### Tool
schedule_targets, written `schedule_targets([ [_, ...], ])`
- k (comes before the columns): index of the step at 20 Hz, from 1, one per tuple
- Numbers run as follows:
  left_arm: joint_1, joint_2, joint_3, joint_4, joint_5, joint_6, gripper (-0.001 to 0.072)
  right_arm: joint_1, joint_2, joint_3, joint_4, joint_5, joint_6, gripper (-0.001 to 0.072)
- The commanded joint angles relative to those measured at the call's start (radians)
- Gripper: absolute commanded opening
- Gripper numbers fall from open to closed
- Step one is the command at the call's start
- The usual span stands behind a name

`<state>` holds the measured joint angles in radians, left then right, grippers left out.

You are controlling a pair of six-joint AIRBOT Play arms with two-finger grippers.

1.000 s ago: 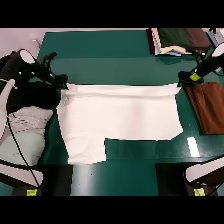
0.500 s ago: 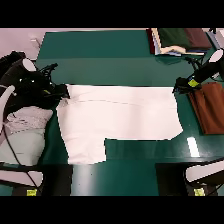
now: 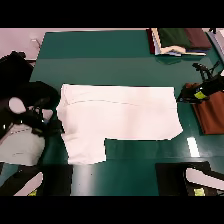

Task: Fold the shirts.

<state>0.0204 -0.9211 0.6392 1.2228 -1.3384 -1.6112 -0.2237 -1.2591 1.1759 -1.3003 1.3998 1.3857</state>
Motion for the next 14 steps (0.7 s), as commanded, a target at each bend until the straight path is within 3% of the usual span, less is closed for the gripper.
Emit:
schedule_targets([
  [1,0.000,0.104,-0.188,-0.117,0.045,-0.015,0.0539,0.000,0.062,-0.039,0.029,-0.006,0.000,0.0440],
  [5,0.000,0.103,-0.267,-0.265,0.196,-0.004,0.0539,0.000,0.095,-0.039,0.078,-0.010,0.000,0.0440],
  [8,-0.059,0.103,-0.272,-0.288,0.276,0.004,0.0514,-0.020,0.119,-0.039,0.076,0.012,0.000,0.0439],
  [9,-0.095,0.103,-0.272,-0.288,0.298,0.005,0.0238,-0.030,0.124,-0.040,0.071,0.027,0.000,0.0439],
  [10,-0.140,0.103,-0.272,-0.292,0.318,0.006,0.0028,-0.051,0.128,-0.049,0.066,0.051,0.000,0.0440],
  [14,-0.222,0.103,-0.252,-0.298,0.320,0.014,0.0023,-0.203,0.198,-0.248,0.067,0.067,-0.002,0.0442],
])
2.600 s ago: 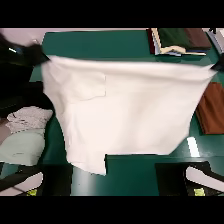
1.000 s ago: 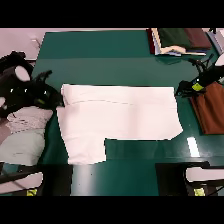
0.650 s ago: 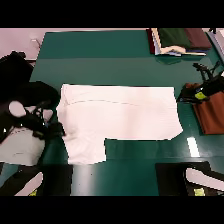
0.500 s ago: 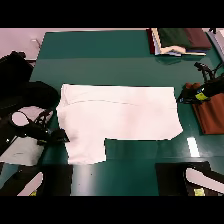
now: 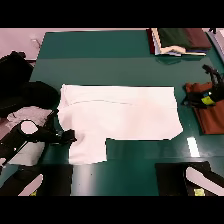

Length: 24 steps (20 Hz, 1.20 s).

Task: Fold the shirts.

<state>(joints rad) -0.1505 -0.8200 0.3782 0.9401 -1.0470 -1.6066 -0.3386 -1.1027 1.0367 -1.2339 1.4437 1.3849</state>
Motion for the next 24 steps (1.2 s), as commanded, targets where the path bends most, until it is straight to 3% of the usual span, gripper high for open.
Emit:
schedule_targets([
  [1,-0.053,0.002,0.023,-0.008,0.024,0.011,0.0023,-0.137,0.058,-0.179,0.002,0.023,-0.005,0.0457],
  [5,-0.053,0.002,0.061,-0.005,0.019,0.018,0.0023,-0.243,0.046,-0.394,0.014,0.020,-0.007,0.0497],
  [10,-0.053,0.002,0.061,-0.005,0.029,0.017,0.0023,-0.140,-0.040,-0.490,0.138,-0.116,-0.018,0.0491],
  [11,-0.053,0.002,0.061,-0.004,0.028,0.018,0.0024,-0.097,-0.056,-0.481,0.143,-0.143,-0.018,0.0439],
  [13,-0.053,0.002,0.064,0.004,0.002,0.034,0.0023,-0.007,-0.070,-0.448,0.104,-0.170,-0.028,0.0080],
  [14,-0.053,0.003,0.077,0.012,-0.042,0.045,0.0023,0.033,-0.062,-0.422,0.065,-0.161,-0.029,0.0016],
  [17,-0.053,0.005,0.145,0.101,-0.205,0.043,0.0022,0.093,0.026,-0.353,-0.040,-0.082,-0.025,0.0017],
  [21,-0.053,0.166,0.149,0.106,-0.291,-0.033,0.0022,0.092,0.225,-0.333,-0.196,0.097,-0.026,0.0016],
  [24,-0.053,0.256,0.170,0.108,-0.360,-0.069,0.0022,0.092,0.350,-0.333,-0.252,0.128,-0.025,0.0016],
])
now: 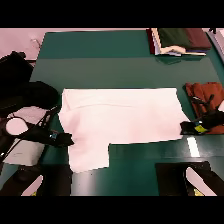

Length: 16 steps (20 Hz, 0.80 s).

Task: Fold the shirts.

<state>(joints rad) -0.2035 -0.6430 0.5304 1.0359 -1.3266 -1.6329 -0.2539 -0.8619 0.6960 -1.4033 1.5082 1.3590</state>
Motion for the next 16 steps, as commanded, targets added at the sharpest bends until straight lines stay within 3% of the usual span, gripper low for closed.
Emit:
schedule_targets([
  [1,0.000,0.079,0.035,0.013,-0.079,-0.043,0.0022,0.007,0.135,0.008,-0.084,0.055,0.001,0.0016],
  [4,0.000,0.037,0.111,0.097,0.002,-0.042,0.0022,0.007,0.138,0.010,-0.080,0.018,0.002,0.0015],
  [7,0.000,-0.075,0.230,0.212,0.092,-0.033,0.0023,0.007,0.028,0.066,-0.064,0.011,0.002,0.0015],
  [12,0.001,-0.396,0.438,0.253,0.270,0.019,0.0024,0.007,-0.211,0.291,0.052,-0.114,0.005,0.0015],
  [16,0.001,-0.637,0.632,0.255,0.341,0.018,0.0023,0.009,-0.406,0.470,0.105,-0.122,0.005,0.0016],
])
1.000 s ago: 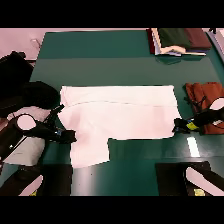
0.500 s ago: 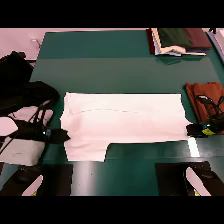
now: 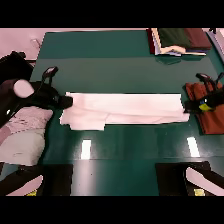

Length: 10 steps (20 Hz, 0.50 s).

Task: Fold the shirts.

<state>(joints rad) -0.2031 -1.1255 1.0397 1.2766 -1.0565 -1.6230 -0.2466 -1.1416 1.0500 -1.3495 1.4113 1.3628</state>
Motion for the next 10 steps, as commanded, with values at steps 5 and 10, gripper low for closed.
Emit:
schedule_targets([
  [5,0.001,-0.296,0.272,0.019,0.120,0.006,0.0024,0.001,-0.317,0.285,0.078,-0.026,0.001,0.0018],
  [10,0.000,-0.294,0.304,0.018,0.118,0.000,0.0539,-0.094,-0.407,0.364,0.283,-0.053,-0.076,0.0452],
])
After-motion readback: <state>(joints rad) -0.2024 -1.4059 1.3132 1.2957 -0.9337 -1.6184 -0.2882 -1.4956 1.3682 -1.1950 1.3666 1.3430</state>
